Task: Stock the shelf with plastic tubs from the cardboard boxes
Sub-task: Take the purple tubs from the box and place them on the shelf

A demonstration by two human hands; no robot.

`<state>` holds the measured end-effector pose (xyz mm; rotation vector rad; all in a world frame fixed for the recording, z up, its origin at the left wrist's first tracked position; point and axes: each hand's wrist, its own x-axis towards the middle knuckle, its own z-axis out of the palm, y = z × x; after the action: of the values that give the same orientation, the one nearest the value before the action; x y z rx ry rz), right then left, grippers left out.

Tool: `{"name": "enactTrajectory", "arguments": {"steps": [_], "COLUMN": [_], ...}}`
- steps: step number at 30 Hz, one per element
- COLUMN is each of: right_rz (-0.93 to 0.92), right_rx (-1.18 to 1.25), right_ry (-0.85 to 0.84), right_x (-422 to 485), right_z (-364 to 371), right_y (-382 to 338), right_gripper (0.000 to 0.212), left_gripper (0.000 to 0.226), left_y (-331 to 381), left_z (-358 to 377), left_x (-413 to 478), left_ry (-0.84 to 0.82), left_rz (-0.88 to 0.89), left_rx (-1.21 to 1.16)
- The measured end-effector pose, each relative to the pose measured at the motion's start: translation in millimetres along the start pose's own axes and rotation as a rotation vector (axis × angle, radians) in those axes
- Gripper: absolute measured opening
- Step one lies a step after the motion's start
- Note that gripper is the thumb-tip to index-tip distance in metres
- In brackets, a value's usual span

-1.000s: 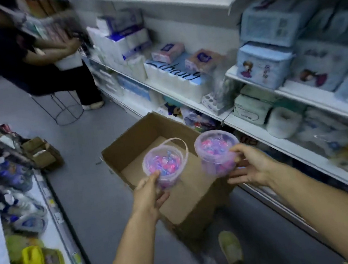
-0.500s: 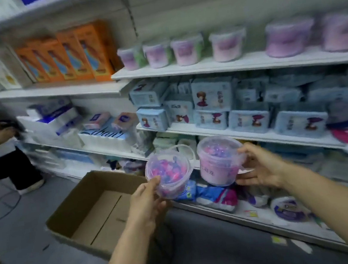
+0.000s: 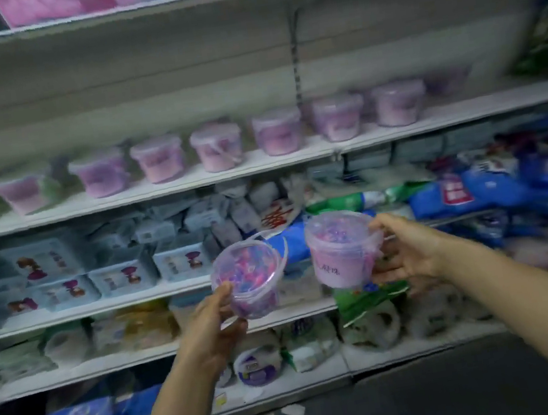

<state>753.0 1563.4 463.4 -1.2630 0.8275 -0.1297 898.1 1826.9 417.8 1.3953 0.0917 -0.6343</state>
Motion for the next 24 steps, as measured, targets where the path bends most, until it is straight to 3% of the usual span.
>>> {"name": "enactTrajectory", "arguments": {"steps": [5, 10, 15, 24], "right_rz": [-0.017, -0.067, -0.112, -0.144], "right_rx": [0.012, 0.045, 0.069, -0.038], "right_ry": [0.142, 0.268, 0.34, 0.282], "right_x": [-23, -32, -16, 69], "right_z": [-148, -249, -312, -374], "right_y": [-21, -42, -69, -146], "right_gripper": [0.016, 0.019, 0.024, 0.015], "left_gripper": [0.019, 0.027, 0.037, 0.033], "left_y": [-17, -14, -8, 1], "left_z": [137, 238, 303, 381], "left_x": [-14, -15, 3, 56], "left_ry": [-0.179, -0.304, -0.35, -0.298], "left_rz": [-0.016, 0.018, -0.034, -0.05], "left_rx": [0.014, 0.119, 0.122, 0.147]}}
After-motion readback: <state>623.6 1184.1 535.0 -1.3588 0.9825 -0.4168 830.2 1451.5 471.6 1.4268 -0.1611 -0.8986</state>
